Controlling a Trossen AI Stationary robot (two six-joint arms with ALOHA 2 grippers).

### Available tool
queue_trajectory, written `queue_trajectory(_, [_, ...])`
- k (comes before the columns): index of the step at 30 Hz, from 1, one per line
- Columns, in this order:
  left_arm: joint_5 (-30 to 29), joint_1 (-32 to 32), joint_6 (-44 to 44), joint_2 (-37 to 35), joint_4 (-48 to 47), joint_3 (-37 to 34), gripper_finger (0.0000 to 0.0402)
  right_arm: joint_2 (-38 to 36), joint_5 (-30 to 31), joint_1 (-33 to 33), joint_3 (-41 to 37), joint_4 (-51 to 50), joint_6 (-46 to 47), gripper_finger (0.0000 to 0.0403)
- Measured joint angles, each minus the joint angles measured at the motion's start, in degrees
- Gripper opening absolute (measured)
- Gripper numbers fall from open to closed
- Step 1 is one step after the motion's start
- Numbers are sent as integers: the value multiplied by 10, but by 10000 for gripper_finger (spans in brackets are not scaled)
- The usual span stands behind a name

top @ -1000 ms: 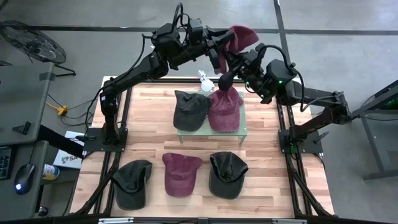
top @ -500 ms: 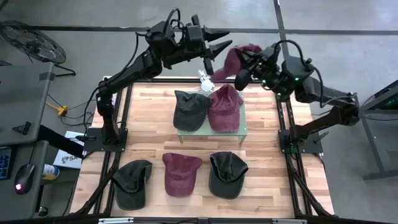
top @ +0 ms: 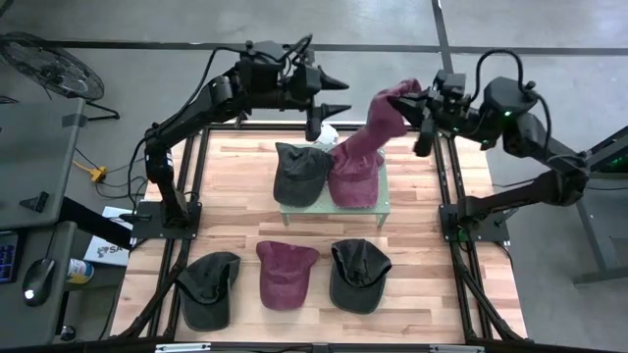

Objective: Pick & Place hat
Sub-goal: Stack the top red cap on top of the red cap on the shelf

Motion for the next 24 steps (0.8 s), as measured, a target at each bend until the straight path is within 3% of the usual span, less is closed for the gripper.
queue_trajectory(13, [114,0,-55,10,-22,0,211,-10,-330,-130,0,-92,45,0])
queue_trajectory(24, [184,0,-69,28,-22,-8,211,13,-590,-183,0,-113,18,0])
